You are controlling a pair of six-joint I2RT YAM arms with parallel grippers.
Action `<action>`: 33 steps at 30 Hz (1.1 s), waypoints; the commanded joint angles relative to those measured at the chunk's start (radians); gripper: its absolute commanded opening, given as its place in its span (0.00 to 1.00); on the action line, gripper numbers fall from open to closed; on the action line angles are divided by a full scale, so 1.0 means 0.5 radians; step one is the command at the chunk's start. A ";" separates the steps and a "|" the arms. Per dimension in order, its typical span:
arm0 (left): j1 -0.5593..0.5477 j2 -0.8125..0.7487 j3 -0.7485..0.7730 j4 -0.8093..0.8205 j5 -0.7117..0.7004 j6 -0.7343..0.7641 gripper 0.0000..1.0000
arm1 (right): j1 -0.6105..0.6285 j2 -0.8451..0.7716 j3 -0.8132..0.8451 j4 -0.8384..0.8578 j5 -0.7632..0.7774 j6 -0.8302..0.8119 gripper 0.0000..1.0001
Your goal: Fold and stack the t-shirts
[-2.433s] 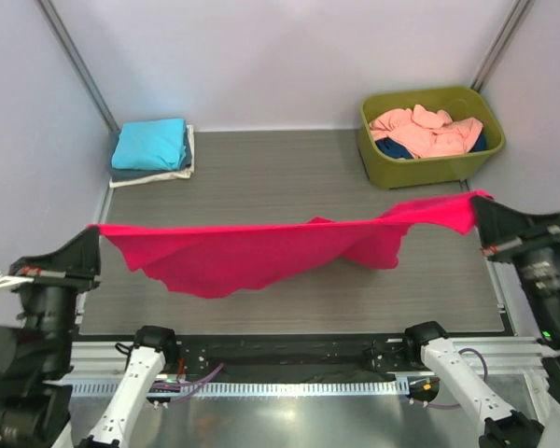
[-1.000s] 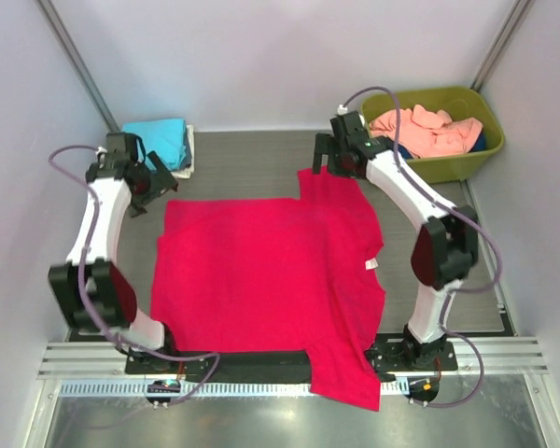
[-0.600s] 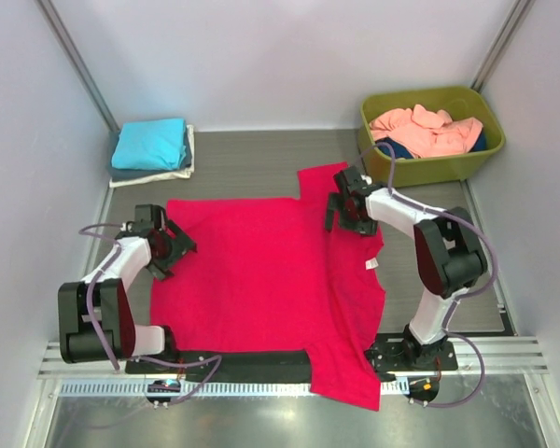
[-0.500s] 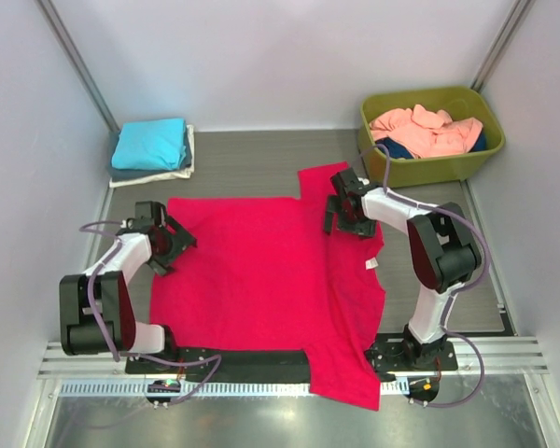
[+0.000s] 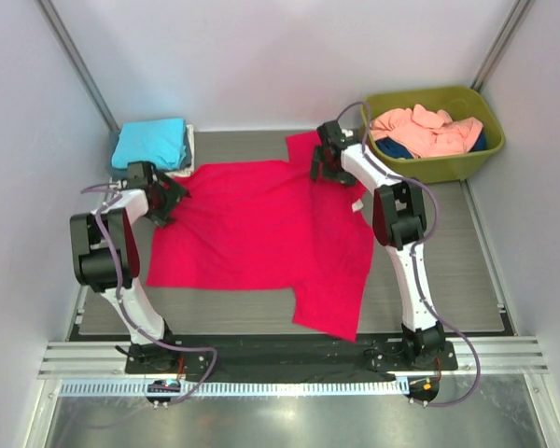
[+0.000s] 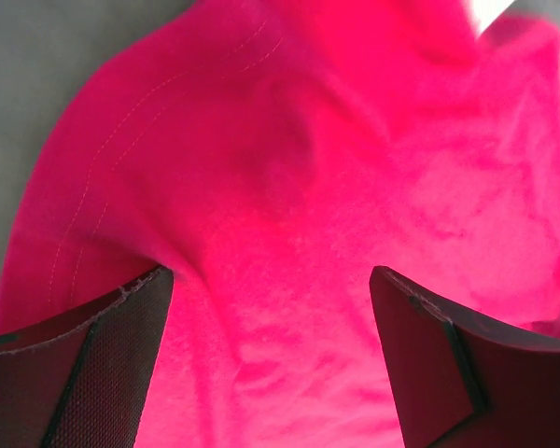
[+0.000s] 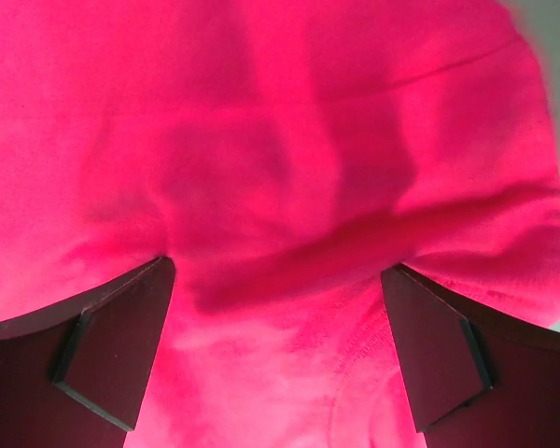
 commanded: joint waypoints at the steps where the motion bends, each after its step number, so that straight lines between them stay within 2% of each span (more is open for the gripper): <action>1: 0.014 0.261 0.147 -0.060 -0.067 0.025 0.88 | -0.075 0.398 0.627 -0.222 0.004 -0.048 0.99; 3: 0.014 0.322 0.303 -0.168 -0.052 0.043 0.88 | -0.118 0.515 0.835 -0.284 0.025 -0.054 1.00; 5: 0.010 0.283 0.323 -0.189 0.024 0.053 0.88 | -0.148 0.497 0.946 -0.263 -0.021 -0.075 1.00; 8: -0.038 0.121 0.265 -0.217 -0.054 0.111 0.88 | -0.155 0.363 0.800 -0.202 -0.082 -0.115 1.00; 9: -0.057 -0.050 0.182 -0.223 -0.097 0.126 0.88 | -0.152 0.289 0.726 -0.119 -0.149 -0.124 1.00; 11: -0.085 -0.244 0.078 -0.245 -0.180 0.135 0.91 | -0.146 0.053 0.450 -0.012 -0.189 -0.137 0.99; 15: -0.082 -0.906 -0.311 -0.315 -0.465 0.096 0.93 | -0.112 -0.334 0.106 0.170 -0.190 -0.106 1.00; 17: -0.082 -1.149 -0.483 -0.343 -0.512 0.044 0.88 | -0.093 -0.588 -0.114 0.200 -0.086 -0.060 1.00; 18: -0.082 -1.259 -0.676 -0.334 -0.533 0.007 0.86 | -0.084 -0.692 -0.222 0.246 -0.025 0.016 1.00; 19: -0.082 -1.488 -0.769 -0.343 -0.555 -0.012 0.84 | -0.060 -0.794 -0.481 0.286 0.040 0.038 1.00; 20: -0.079 -1.585 -0.861 -0.358 -0.576 -0.033 0.84 | -0.050 -1.010 -0.632 0.338 0.047 0.060 0.99; 21: -0.079 -1.783 -0.998 -0.437 -0.631 -0.067 0.84 | -0.035 -1.113 -0.944 0.457 0.044 0.124 0.98; 27: -0.115 -2.202 -1.269 -0.717 -0.809 -0.195 0.78 | -0.026 -1.892 -2.030 0.808 -0.122 0.360 0.98; 30: -0.143 -2.245 -1.297 -0.760 -0.813 -0.349 0.78 | -0.014 -2.156 -2.323 1.001 -0.352 0.425 0.97; 33: -0.143 -2.138 -1.340 -0.690 -0.782 -0.395 0.79 | -0.004 -2.313 -2.544 0.995 -0.411 0.437 0.96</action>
